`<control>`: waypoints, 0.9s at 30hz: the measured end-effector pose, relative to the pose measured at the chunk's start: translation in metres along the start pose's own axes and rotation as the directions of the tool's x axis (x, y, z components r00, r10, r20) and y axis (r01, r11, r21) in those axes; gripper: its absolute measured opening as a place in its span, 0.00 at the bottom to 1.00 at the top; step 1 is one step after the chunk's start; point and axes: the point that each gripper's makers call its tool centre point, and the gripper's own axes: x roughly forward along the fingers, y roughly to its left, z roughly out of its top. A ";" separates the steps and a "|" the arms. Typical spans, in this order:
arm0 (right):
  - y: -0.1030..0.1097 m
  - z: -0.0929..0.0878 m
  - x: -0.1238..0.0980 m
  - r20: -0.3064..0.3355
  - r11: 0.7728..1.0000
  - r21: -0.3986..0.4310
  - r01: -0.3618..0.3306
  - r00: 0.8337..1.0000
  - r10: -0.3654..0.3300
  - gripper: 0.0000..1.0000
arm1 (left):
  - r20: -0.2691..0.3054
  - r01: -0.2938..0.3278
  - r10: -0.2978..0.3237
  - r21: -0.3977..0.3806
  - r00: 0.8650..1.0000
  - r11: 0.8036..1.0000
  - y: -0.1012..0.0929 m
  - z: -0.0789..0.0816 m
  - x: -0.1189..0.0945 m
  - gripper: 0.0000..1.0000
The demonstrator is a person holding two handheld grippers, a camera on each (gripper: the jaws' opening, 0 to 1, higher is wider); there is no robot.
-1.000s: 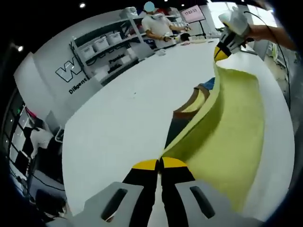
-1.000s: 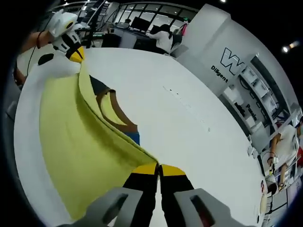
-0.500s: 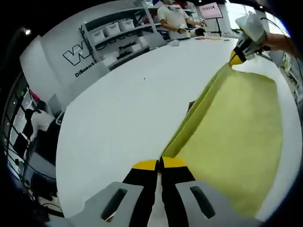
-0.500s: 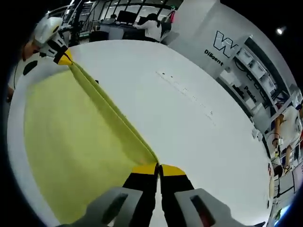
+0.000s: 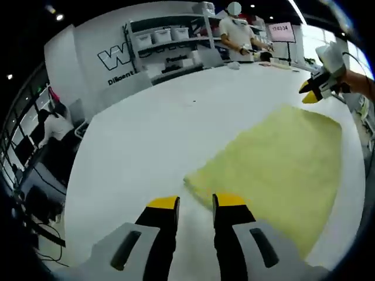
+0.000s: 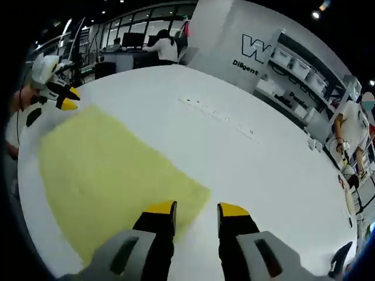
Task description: Fold the garment on the visible template until the final outline fits inside the template.
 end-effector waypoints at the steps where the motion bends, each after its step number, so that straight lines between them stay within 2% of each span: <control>1: 0.001 -0.002 -0.002 -0.004 1.000 -0.013 0.004 1.000 -0.004 0.23 | -0.003 0.005 -0.005 -0.009 1.000 1.000 -0.003 -0.004 -0.002 0.25; 2: 0.002 -0.005 -0.004 -0.010 0.999 -0.049 0.012 1.000 -0.012 0.23 | -0.007 0.012 -0.012 -0.022 1.000 1.000 -0.006 -0.008 -0.004 0.25; 3: 0.004 -0.007 -0.005 -0.011 0.999 -0.049 0.007 1.000 -0.008 0.23 | -0.009 0.017 -0.018 -0.032 1.000 0.999 -0.009 -0.010 -0.005 0.25; 5: 0.010 -0.011 -0.009 -0.004 1.000 -0.010 -0.019 1.000 0.019 0.23 | -0.010 0.035 -0.036 -0.063 0.999 0.997 -0.017 -0.016 -0.009 0.26; 11: 0.019 -0.022 -0.019 -0.003 0.998 0.038 -0.048 0.999 0.048 0.23 | -0.001 0.077 -0.078 -0.118 0.997 0.990 -0.032 -0.024 -0.023 0.28; 13: 0.021 -0.026 -0.021 -0.013 0.999 0.027 -0.046 0.999 0.046 0.22 | 0.006 0.096 -0.097 -0.140 0.995 0.985 -0.036 -0.025 -0.027 0.28; 14: 0.021 -0.033 -0.024 -0.047 0.999 -0.015 -0.035 0.998 0.034 0.21 | 0.008 0.105 -0.105 -0.149 0.994 0.983 -0.038 -0.026 -0.029 0.29; 15: 0.021 -0.034 -0.025 -0.049 0.999 -0.018 -0.033 0.998 0.032 0.22 | 0.008 0.110 -0.110 -0.151 0.994 0.982 -0.039 -0.027 -0.030 0.30; 19: 0.030 -0.037 -0.033 -0.027 0.997 0.034 -0.064 0.998 0.065 0.22 | 0.019 0.177 -0.176 -0.169 0.984 0.970 -0.054 -0.033 -0.039 0.38; 22: 0.039 -0.043 -0.039 -0.024 0.995 0.053 -0.084 0.996 0.085 0.23 | 0.026 0.203 -0.202 -0.221 0.979 0.954 -0.062 -0.037 -0.045 0.37; 27: 0.053 -0.053 -0.047 -0.007 0.983 0.124 -0.136 0.990 0.138 0.24 | 0.021 0.233 -0.236 -0.260 0.972 0.937 -0.076 -0.044 -0.053 0.38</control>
